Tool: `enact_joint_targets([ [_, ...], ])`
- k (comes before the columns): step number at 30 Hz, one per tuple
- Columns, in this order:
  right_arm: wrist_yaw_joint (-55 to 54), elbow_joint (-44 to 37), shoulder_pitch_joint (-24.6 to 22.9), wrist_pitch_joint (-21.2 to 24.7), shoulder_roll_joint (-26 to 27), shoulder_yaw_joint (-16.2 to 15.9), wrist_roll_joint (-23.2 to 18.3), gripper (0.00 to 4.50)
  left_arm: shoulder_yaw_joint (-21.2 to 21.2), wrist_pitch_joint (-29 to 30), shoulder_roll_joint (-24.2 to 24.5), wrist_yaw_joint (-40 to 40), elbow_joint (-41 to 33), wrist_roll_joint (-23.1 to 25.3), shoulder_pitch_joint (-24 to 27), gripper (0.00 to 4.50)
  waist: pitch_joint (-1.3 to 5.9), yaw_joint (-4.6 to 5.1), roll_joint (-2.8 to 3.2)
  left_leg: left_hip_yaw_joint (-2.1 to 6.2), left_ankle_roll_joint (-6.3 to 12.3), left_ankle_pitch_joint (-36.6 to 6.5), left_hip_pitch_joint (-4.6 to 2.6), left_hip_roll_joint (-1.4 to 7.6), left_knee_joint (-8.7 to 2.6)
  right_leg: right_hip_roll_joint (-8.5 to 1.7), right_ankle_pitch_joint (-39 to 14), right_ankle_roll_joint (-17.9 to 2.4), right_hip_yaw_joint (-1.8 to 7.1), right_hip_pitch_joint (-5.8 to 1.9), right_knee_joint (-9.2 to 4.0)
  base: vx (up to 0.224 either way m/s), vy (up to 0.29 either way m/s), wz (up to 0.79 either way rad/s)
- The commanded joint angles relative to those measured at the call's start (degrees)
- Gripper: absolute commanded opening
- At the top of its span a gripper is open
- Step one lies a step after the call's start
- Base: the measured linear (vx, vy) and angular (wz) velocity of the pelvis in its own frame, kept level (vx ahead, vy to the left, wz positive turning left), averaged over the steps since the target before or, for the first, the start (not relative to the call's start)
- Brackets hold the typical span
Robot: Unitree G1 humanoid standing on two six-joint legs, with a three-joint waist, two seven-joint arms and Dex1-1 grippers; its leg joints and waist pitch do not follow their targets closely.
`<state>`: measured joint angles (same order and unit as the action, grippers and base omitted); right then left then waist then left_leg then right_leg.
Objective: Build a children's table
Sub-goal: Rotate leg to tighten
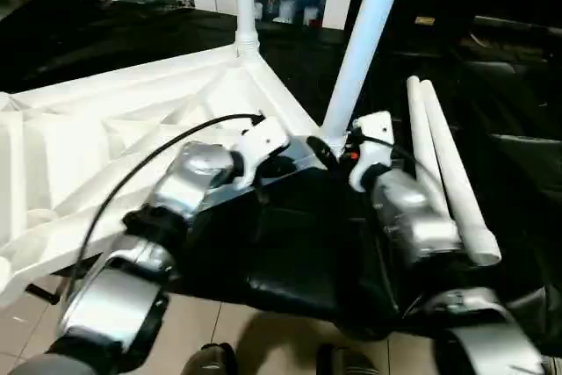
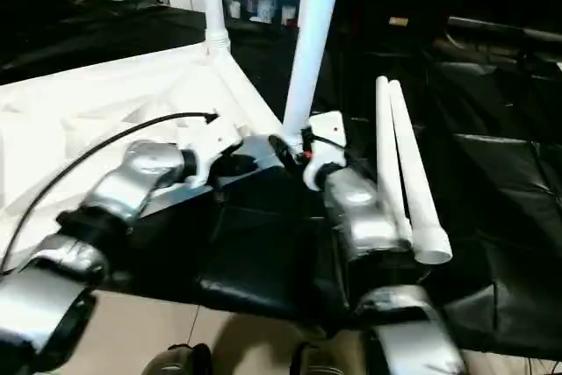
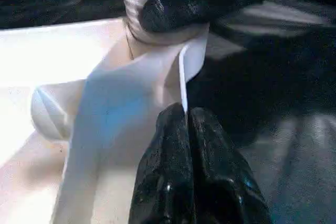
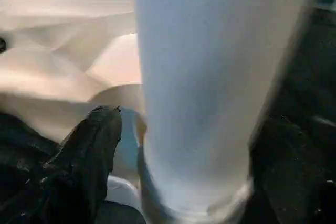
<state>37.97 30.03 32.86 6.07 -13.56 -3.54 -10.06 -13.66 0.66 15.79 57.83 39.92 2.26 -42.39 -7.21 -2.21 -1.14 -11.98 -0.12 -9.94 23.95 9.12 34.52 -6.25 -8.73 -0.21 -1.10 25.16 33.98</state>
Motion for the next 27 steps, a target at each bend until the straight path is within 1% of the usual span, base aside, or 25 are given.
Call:
enact_joint_targets([
  [1, 7.62, -2.78, -1.46, 0.36, -2.43, -2.24, -0.63, 3.89, -0.84, -2.77, -0.22, 4.95, -3.72, -2.98, 1.29, 0.0, 5.09, 0.01, 0.13, 1.13, 7.12, -6.64, -2.54, 3.58, -4.17, -1.76, -1.16, -16.57, 1.29, -2.93, -2.39, 0.0, 0.0, 0.0],
  [2, 8.12, -2.89, -1.56, 0.26, -2.74, -2.38, -0.54, 3.89, -0.92, -2.7, -0.1, 5.3, -3.97, -3.1, 1.43, 0.0, 5.12, -0.01, 0.26, 1.11, 7.31, -6.24, -2.51, 3.62, -4.14, -1.73, -0.35, -16.98, 1.24, -3.01, -2.22, 0.0, 0.0, 0.0],
  [3, 10.62, -3.36, -1.96, -0.04, -4.19, -3.07, -0.34, 3.89, -1.29, -2.04, 0.5, 7.2, -5.34, -3.79, 2.12, 0.0, 5.13, -0.05, 0.19, 1.06, 7.4, -5.36, -2.29, 3.65, -4.15, -1.66, 0.96, -17.55, 1.11, -3.28, -1.83, 0.0, 0.0, 0.0],
  [5, 14.22, -3.68, -2.26, -0.25, -5.96, -4.06, -0.24, 3.89, -1.76, -0.86, 1.51, 10.55, -7.99, -5.08, 3.33, 0.0, 5.03, -0.01, 0.23, 0.96, 7.3, -5.77, -2.37, 3.65, -4.16, -1.62, 0.72, -17.79, 1.1, -3.17, -1.9, 0.0, 0.0, 0.0],
  [6, 15.34, -3.75, -2.29, -0.46, -6.42, -4.52, -0.11, 3.89, -1.89, -0.02, 1.86, 11.78, -9.01, -5.65, 3.71, 0.0, 4.97, -0.04, 0.19, 0.92, 7.11, -6.19, -2.37, 3.77, -4.19, -1.7, 0.24, -18.03, 1.13, -3.23, -1.9, 0.0, 0.0, 0.0],
  [7, 15.64, -3.76, -2.29, -0.53, -6.54, -4.65, -0.07, 3.89, -1.92, 0.23, 1.95, 12.11, -9.29, -5.81, 3.81, 0.0, 4.87, -0.08, 0.3, 0.83, 6.77, -7.09, -2.42, 3.86, -4.29, -1.75, -1.02, -18.01, 1.16, -3.14, -2.04, 0.0, 0.0, 0.0],
  [8, 17.06, -4.19, -2.37, -0.62, -7.22, -5.31, 0.01, 3.89, -2.09, 1.37, 2.54, 13.88, -11.06, -6.51, 4.48, 0.0, 4.73, -0.07, 0.18, 0.74, 6.28, -8.55, -2.46, 3.86, -4.39, -1.69, -2.87, -17.8, 1.19, -2.98, -2.24, 0.0, 0.0, 0.0],
  [9, 17.29, -4.29, -2.35, -0.67, -7.37, -5.45, 0.06, 3.89, -2.17, 1.52, 2.75, 14.36, -11.61, -6.67, 4.69, 0.0, 4.7, -0.04, 0.16, 0.81, 5.89, -9.07, -2.41, 3.88, -4.47, -1.77, -3.88, -17.59, 1.2, -3.07, -2.27, 0.0, 0.0, 0.0],
  [10, 17.9, -4.39, -2.21, -0.41, -7.52, -5.63, -0.02, 3.89, -2.27, 1.67, 3.03, 14.75, -12.31, -6.75, 4.95, 0.0, 4.57, -0.01, 0.23, 0.74, 5.2, -10.47, -2.54, 3.92, -4.61, -1.79, -6.09, -17.16, 1.29, -2.8, -2.6, 0.0, 0.0, 0.0],
  [13, 18.69, -3.82, -1.7, -0.33, -7.55, -6.01, 0.15, 3.89, -2.29, 2.06, 3.35, 15.12, -13.09, -6.88, 5.29, 0.0, 4.45, 0.2, 0.18, 0.74, 3.73, -12.64, -2.64, 3.97, -4.84, -1.84, -9.92, -15.85, 1.43, -2.63, -3.0, 0.0, 0.0, 0.0],
  [14, 19.03, -3.73, -1.59, -0.32, -7.59, -6.18, 0.22, 3.72, -2.24, 2.09, 3.53, 15.24, -13.39, -6.87, 5.48, 0.0, 4.4, 0.23, 0.05, 0.77, 3.46, -12.84, -2.64, 3.95, -4.89, -1.84, -10.45, -15.45, 1.47, -2.57, -3.05, 0.0, 0.0, 0.0],
  [15, 19.03, -3.73, -1.59, -0.32, -7.59, -6.18, 0.22, 3.62, -2.24, 2.09, 3.53, 15.24, -13.39, -6.87, 5.48, 0.0, 4.39, 0.27, 0.08, 0.78, 3.38, -12.97, -2.64, 3.94, -4.92, -1.84, -10.69, -15.28, 1.48, -2.55, -3.1, 0.0, 0.0, 0.0],
  [16, 19.42, -3.32, -1.42, -0.46, -7.54, -6.33, 0.38, 3.62, -2.21, 2.19, 3.71, 15.24, -13.5, -6.73, 5.63, 0.0, 4.42, 0.27, 0.07, 0.79, 3.3, -12.72, -2.65, 3.94, -4.91, -1.87, -10.58, -15.1, 1.51, -2.52, -3.1, 0.0, 0.0, 0.0],
  [17, 19.56, -3.11, -1.34, -0.53, -7.52, -6.35, 0.45, 3.44, -2.19, 2.31, 3.78, 15.24, -13.6, -6.71, 5.71, 0.0, 4.43, 0.31, 0.08, 0.82, 3.3, -12.54, -2.6, 3.93, -4.92, -1.84, -10.37, -15.06, 1.5, -2.53, -3.06, 0.0, 0.0, 0.0],
  [19, 19.9, -2.9, -1.27, -0.57, -7.51, -6.35, 0.51, 3.23, -2.17, 2.77, 3.94, 15.33, -14.08, -6.79, 5.91, 0.0, 4.48, 0.34, 0.07, 0.8, 3.6, -11.58, -2.51, 3.9, -4.86, -1.82, -9.0, -15.22, 1.48, -2.61, -2.9, 0.0, 0.0, 0.0],
  [21, 20.12, -2.7, -1.29, -0.72, -7.58, -6.51, 0.78, 3.19, -2.17, 3.17, 4.05, 15.4, -14.53, -6.89, 6.08, 0.0, 4.55, 0.34, 0.08, 0.77, 4.0, -10.67, -2.5, 3.9, -4.76, -1.84, -7.69, -15.52, 1.47, -2.67, -2.78, 0.0, 0.0, 0.0],
  [23, 20.4, -2.6, -1.42, -0.82, -7.67, -6.8, 1.01, 2.88, -2.2, 3.57, 4.14, 15.53, -14.83, -7.0, 6.21, 0.0, 4.55, 0.34, 0.11, 0.71, 4.36, -10.11, -2.52, 3.88, -4.7, -1.79, -6.92, -15.8, 1.46, -2.65, -2.72, 0.0, 0.0, 0.0],
  [27, 20.41, -2.64, -1.72, -0.83, -7.54, -6.93, 1.22, 2.74, -2.26, 4.17, 4.28, 15.73, -15.4, -7.22, 6.44, 0.0, 4.49, 0.34, 0.1, 0.65, 4.47, -10.27, -2.55, 3.87, -4.69, -1.72, -7.18, -15.93, 1.47, -2.62, -2.78, 0.0, 0.0, 0.0],
])
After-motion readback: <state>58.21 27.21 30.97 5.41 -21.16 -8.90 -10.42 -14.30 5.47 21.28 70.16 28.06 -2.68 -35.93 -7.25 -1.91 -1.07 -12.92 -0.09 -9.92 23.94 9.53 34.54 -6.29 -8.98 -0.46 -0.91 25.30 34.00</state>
